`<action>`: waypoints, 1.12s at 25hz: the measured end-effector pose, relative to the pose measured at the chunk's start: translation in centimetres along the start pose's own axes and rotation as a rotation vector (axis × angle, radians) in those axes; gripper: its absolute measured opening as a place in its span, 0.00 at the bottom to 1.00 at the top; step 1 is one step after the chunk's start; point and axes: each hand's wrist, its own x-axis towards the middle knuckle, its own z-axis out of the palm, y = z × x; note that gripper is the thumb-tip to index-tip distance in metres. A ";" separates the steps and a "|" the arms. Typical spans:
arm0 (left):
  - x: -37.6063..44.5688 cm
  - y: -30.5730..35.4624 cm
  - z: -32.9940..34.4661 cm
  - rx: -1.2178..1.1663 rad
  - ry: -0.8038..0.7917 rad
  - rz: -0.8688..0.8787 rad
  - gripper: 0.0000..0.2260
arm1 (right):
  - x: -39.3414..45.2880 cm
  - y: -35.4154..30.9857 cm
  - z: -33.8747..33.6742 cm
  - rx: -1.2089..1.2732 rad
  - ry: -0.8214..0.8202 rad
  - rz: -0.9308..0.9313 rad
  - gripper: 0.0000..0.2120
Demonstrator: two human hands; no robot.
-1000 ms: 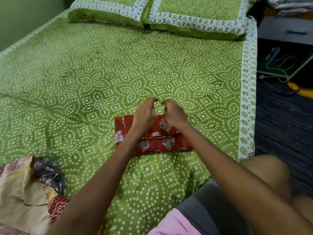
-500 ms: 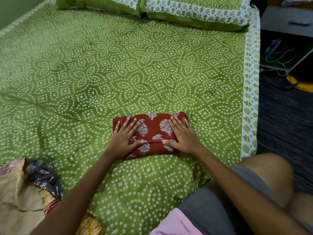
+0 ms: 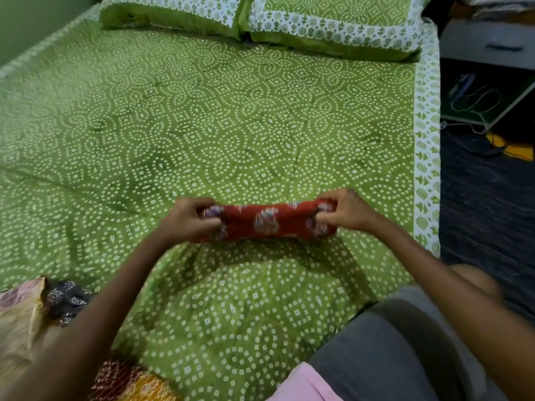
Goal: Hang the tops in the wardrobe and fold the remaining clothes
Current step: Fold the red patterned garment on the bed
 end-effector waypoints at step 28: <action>5.0 0.9 11.2 0.273 0.371 0.019 0.21 | 4.6 0.2 8.0 -0.284 0.407 0.066 0.25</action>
